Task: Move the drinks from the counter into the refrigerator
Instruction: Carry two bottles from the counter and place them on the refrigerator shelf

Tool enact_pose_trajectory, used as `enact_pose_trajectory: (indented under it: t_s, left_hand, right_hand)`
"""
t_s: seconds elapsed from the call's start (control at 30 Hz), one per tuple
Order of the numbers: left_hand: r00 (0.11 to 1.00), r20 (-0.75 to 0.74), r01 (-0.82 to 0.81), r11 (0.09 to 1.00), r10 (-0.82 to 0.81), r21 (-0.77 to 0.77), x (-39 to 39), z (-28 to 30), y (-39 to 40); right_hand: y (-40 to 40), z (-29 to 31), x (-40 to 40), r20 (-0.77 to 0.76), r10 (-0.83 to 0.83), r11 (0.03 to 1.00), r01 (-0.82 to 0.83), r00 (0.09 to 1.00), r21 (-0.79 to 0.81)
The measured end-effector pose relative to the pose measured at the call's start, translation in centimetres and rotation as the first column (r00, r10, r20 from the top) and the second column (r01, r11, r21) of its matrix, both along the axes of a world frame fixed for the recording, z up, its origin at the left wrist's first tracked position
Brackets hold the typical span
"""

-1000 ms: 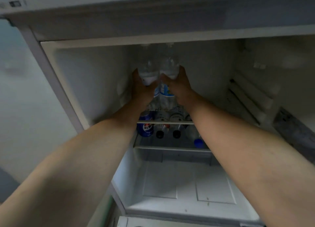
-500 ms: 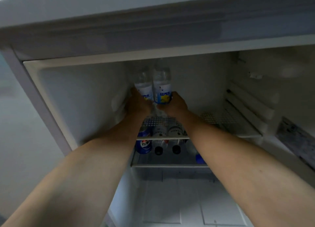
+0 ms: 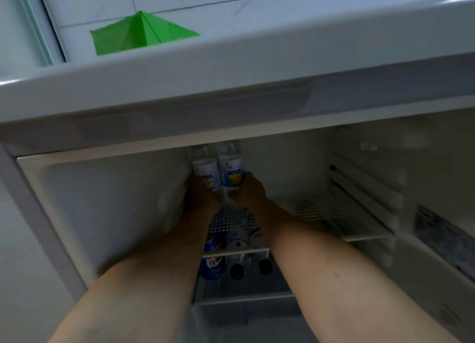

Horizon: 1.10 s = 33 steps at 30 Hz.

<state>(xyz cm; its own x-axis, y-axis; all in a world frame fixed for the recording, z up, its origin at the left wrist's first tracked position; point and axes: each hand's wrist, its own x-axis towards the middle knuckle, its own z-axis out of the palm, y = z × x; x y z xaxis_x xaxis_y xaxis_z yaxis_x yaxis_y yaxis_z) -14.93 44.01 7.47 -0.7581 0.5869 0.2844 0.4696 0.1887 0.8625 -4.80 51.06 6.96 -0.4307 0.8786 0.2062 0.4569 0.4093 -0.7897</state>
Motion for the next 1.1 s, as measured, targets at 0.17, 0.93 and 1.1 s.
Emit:
enact_pose_trajectory:
  t_s: [0.17,0.93,1.1]
  left_hand:
    - [0.995,0.041,-0.079,0.985,0.086,-0.150,2.2,-1.1,-1.0]
    - [0.993,-0.111,0.053,0.977,-0.031,0.207,13.3,0.2,-9.7]
    - [0.931,-0.139,0.366,0.852,-0.339,0.374,24.8,-0.6,-14.8]
  right_hand:
    - [-1.1,0.2,0.6,-0.027,-0.144,0.988,0.142,0.989,-0.054]
    - [-11.3,0.9,12.2,-0.210,-0.229,0.970,0.241,0.951,0.037]
    - [-19.7,0.2,23.3,-0.195,-0.365,0.925,0.379,0.910,0.038]
